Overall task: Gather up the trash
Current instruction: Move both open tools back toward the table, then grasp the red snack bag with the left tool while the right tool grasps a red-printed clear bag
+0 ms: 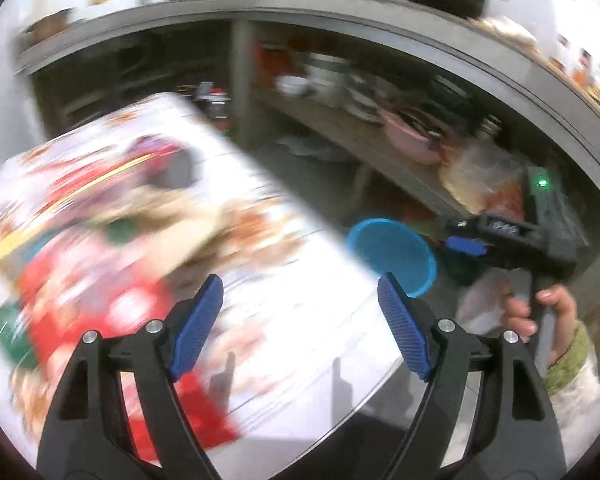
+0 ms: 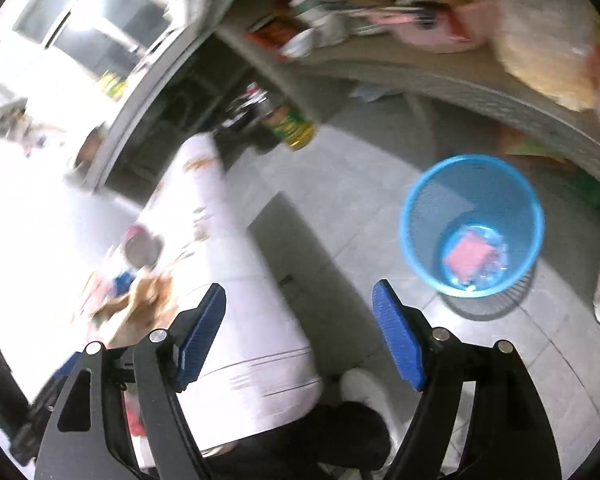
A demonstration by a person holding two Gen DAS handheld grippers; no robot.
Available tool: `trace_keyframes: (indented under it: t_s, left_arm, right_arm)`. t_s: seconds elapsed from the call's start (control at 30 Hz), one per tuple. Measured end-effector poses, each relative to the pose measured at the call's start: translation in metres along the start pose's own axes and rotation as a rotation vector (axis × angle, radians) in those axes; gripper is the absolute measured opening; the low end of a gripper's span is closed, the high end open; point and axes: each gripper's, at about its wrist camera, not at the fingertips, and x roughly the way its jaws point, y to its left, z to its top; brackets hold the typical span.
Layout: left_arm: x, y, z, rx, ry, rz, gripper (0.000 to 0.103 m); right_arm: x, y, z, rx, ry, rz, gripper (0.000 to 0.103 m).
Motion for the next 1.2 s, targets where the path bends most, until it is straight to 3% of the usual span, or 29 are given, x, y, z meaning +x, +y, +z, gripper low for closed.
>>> trace_keyframes:
  t_s: [0.2, 0.37, 0.5, 0.63, 0.83, 0.97, 1.2]
  left_arm:
    - [-0.049, 0.081, -0.045, -0.218, -0.096, 0.149, 0.075]
    - [-0.051, 0.139, -0.063, -0.378, -0.106, 0.178, 0.075]
    - [-0.036, 0.167, -0.072, -0.459, -0.085, 0.084, 0.073]
    - [-0.018, 0.183, -0.077, -0.521, -0.064, -0.058, 0.067]
    - [-0.005, 0.197, -0.086, -0.582, -0.083, -0.180, 0.051]
    - [-0.003, 0.205, -0.095, -0.605, -0.092, -0.193, 0.034]
    - [-0.013, 0.206, -0.106, -0.602, -0.130, -0.227, 0.014]
  right_arm:
    - [0.028, 0.068, -0.023, -0.139, 0.117, 0.092, 0.074]
    - [0.054, 0.126, -0.041, -0.256, 0.210, 0.169, 0.074]
    - [0.075, 0.162, -0.059, -0.326, 0.275, 0.202, 0.074]
    - [0.097, 0.186, -0.073, -0.368, 0.331, 0.207, 0.072]
    - [0.123, 0.204, -0.086, -0.373, 0.412, 0.225, 0.055]
    - [0.122, 0.213, -0.094, -0.402, 0.424, 0.230, 0.053]
    - [0.097, 0.221, -0.087, -0.460, 0.396, 0.224, 0.054]
